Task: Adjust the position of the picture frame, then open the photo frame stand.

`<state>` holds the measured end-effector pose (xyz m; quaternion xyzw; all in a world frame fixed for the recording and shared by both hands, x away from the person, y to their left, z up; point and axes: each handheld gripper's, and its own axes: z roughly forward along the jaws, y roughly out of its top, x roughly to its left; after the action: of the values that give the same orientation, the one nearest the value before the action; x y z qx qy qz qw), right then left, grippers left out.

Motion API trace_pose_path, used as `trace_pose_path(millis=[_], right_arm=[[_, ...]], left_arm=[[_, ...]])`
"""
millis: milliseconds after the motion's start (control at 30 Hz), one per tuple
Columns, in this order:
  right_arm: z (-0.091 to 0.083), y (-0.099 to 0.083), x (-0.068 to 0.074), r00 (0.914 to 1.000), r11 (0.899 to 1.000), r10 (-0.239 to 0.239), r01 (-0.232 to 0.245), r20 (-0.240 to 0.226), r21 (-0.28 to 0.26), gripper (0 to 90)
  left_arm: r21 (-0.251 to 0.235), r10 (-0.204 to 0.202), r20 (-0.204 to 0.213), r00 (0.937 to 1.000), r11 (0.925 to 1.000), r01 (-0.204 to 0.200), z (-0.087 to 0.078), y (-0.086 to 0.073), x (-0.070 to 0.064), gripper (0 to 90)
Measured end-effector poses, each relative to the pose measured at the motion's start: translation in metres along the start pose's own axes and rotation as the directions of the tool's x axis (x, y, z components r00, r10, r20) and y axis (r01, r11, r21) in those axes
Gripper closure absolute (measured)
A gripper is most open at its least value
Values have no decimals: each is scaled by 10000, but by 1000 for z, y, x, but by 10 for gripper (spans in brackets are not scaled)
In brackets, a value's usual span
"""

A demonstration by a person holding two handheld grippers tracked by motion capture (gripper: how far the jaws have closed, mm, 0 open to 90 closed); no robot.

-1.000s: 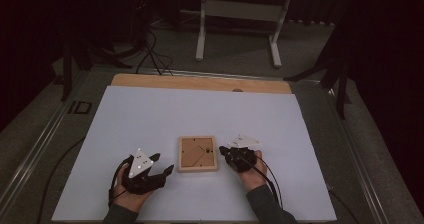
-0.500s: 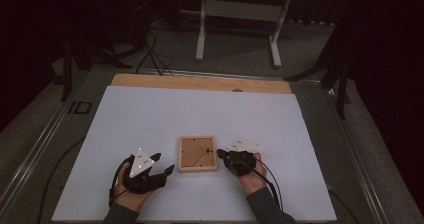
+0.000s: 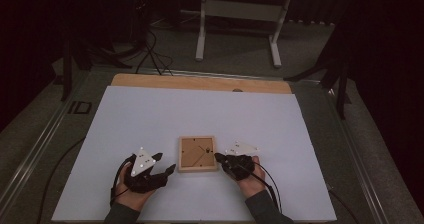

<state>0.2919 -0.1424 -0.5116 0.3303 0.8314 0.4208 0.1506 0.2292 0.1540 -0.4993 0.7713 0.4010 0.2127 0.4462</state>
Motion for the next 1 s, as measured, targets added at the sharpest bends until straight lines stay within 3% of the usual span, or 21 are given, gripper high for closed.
trace_pose_path(millis=[500,1000], right_arm=[[0,-5,1,9999,9999,96,-97,-78,-33,891],[3,-7,3,9994,9999,116,-119,-337,-90,894]], left_arm=[[63,98,192,9998,9999,-100,7,4,0,405],[101,-144,451,9989,9999,139,8,9,0,478]])
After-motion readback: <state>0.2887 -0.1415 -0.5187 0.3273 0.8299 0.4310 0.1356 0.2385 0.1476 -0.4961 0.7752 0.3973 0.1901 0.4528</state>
